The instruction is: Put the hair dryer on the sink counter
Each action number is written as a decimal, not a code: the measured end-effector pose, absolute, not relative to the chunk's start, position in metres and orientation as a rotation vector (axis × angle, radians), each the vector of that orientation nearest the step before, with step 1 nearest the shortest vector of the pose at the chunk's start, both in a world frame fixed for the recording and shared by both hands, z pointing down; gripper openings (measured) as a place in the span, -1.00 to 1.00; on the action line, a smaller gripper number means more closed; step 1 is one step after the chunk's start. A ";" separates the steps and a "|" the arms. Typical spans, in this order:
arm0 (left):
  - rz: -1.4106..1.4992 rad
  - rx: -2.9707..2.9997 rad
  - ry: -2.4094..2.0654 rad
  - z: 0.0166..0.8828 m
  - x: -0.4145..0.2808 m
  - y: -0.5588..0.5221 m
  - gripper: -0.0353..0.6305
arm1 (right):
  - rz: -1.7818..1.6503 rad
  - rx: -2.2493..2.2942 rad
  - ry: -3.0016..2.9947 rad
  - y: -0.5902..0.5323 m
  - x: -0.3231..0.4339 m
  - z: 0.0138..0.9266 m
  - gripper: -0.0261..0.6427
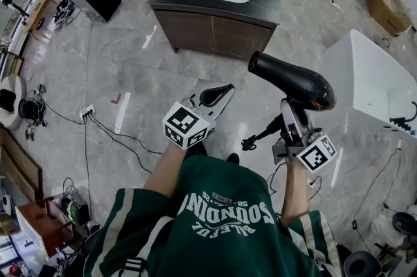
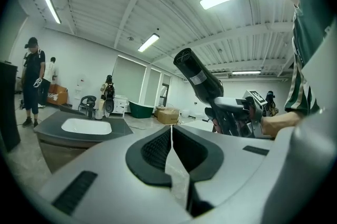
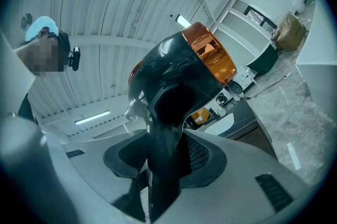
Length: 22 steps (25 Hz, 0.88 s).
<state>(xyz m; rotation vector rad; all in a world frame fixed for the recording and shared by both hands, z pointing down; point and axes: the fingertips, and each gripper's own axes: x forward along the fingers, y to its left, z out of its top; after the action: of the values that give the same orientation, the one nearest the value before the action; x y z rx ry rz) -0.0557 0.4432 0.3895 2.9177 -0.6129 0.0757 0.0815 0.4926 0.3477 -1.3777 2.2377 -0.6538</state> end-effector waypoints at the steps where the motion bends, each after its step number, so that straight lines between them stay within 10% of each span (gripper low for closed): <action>1: 0.076 2.918 -0.604 0.390 -0.060 0.432 -0.85 | -0.654 -1.387 2.233 0.483 0.076 0.348 -0.37; 22: 0.051 2.946 -0.490 0.387 -0.163 0.279 -0.85 | -0.624 -1.511 2.204 0.337 -0.034 0.343 -0.37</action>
<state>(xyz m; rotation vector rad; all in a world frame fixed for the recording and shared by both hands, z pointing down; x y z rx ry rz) -0.1635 0.2793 0.3870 2.9457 -0.4898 0.0512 -0.0338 0.3370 0.3435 -1.5112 2.2042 -0.6237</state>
